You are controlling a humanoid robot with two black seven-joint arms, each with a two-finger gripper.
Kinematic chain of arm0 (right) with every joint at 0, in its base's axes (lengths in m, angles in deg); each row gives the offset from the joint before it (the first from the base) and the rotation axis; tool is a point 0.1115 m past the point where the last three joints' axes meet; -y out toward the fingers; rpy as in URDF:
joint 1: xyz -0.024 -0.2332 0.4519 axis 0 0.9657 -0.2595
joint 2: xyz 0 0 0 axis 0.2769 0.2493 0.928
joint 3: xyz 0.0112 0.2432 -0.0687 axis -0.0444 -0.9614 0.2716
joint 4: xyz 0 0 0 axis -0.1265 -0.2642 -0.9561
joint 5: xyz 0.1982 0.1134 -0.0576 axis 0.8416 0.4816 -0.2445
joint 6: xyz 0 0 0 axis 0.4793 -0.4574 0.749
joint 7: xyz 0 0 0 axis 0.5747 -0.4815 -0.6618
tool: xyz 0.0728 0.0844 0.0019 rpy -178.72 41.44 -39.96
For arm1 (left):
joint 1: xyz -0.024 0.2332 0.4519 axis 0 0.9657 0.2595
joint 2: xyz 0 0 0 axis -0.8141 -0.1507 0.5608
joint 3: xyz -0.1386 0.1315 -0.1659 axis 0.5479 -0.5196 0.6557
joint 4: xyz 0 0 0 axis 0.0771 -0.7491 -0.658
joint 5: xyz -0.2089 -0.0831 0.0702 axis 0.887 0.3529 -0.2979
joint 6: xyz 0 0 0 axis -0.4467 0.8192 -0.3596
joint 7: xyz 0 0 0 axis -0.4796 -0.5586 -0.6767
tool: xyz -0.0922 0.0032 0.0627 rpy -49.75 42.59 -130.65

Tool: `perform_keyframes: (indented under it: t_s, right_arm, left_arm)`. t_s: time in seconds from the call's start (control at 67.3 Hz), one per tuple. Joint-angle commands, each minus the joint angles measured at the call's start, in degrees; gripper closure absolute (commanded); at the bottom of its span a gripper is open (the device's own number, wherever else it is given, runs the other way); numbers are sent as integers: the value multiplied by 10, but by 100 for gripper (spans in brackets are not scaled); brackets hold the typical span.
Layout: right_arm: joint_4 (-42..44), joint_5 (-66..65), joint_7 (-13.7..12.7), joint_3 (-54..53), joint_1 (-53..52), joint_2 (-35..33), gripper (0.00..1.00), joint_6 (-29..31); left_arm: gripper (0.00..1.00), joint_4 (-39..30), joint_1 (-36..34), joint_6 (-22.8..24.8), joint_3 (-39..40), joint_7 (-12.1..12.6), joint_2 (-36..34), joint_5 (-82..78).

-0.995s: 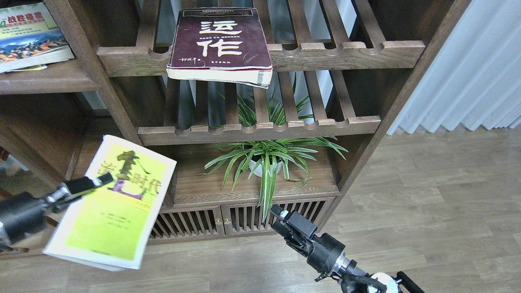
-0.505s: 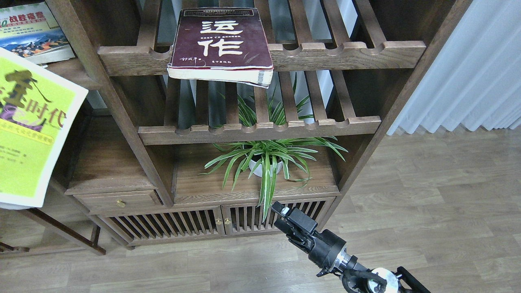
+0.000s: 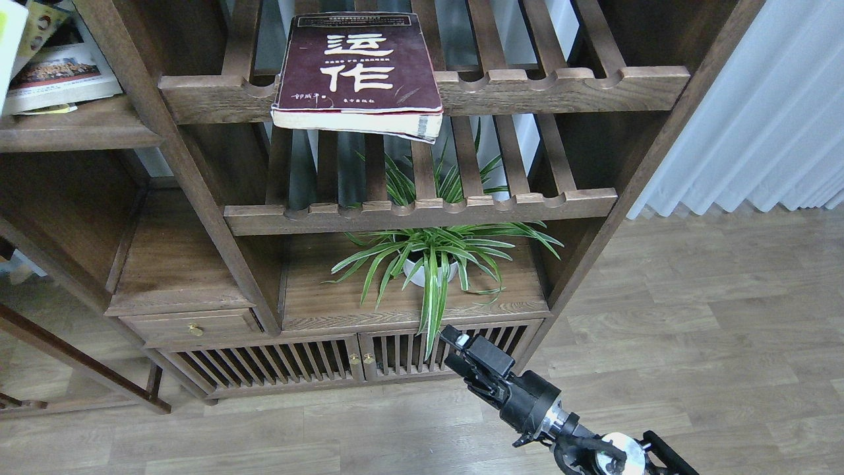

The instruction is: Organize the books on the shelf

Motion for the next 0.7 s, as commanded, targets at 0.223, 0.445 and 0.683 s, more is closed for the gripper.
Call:
perform_keyframes:
  t_s: [0.223,0.445,0.683]
  right_arm:
    - [-8,0,0,2,13,0,0,0]
    - [-18,-1,0,2,27,0,0,0]
    - [-25,-1,0,2,41,0,0,0]
  left_arm:
    - [99,67,-189,0,-145,8,28,-2]
    - [99,93,-236,0,-158,39,88,-5]
    - [99,121,-290,0,-159,73,154,-6]
